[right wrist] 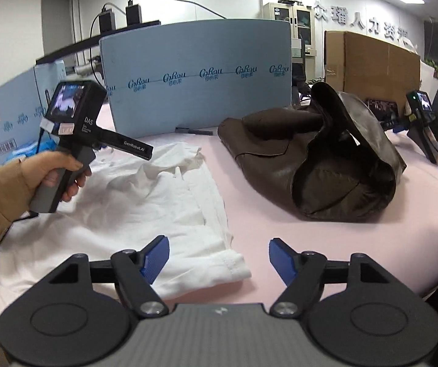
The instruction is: Fold clothes
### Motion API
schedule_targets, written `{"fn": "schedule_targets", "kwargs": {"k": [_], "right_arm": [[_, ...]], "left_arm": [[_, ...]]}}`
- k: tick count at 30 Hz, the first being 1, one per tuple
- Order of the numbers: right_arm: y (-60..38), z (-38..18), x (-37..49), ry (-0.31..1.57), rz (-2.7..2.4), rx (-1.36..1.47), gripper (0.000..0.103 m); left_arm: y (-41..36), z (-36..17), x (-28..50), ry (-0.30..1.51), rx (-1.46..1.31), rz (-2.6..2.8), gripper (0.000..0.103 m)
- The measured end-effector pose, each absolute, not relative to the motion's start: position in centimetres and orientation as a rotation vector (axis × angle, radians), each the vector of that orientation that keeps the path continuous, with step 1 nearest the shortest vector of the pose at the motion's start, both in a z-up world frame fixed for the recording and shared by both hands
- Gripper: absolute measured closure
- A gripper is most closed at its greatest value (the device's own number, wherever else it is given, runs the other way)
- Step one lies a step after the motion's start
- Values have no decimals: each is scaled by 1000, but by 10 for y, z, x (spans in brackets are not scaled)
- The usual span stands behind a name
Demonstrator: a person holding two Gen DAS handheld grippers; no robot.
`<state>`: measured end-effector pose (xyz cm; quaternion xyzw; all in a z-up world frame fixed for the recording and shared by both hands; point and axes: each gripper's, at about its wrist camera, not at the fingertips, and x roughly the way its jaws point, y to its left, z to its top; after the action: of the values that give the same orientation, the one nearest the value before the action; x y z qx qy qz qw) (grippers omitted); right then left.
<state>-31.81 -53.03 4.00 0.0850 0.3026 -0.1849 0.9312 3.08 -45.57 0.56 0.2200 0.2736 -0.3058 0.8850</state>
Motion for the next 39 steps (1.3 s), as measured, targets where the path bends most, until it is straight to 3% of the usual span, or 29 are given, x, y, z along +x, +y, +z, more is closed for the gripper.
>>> {"fn": "schedule_targets", "kwargs": {"k": [7,22,23,24,27,28,33,35,39], "right_arm": [[-537,28,-310,656,-368,188,29],[-537,4,-295,726,-334,141,31],[-536,3,-295,726,-331,130,32],[-536,4,-295,724,-327,131,35],[-536,4,-294,721,-318,133,41],[-536,4,-294,720,-316,133,42],[-539,4,-296,715,-306,145,44],[-540,4,-297,710,-307,148,48],[-544,4,-300,699,-316,154,73]], "left_arm": [[-474,2,22,487,523,-617,0],[-483,-16,36,542,523,-740,2],[-484,-16,34,531,529,-746,4],[-484,-16,32,520,535,-751,15],[-489,-14,24,512,557,-787,60],[-490,-14,22,510,567,-793,69],[-491,-11,28,561,535,-842,80],[-488,-9,36,601,495,-873,80],[-484,-7,48,649,425,-884,89]]}}
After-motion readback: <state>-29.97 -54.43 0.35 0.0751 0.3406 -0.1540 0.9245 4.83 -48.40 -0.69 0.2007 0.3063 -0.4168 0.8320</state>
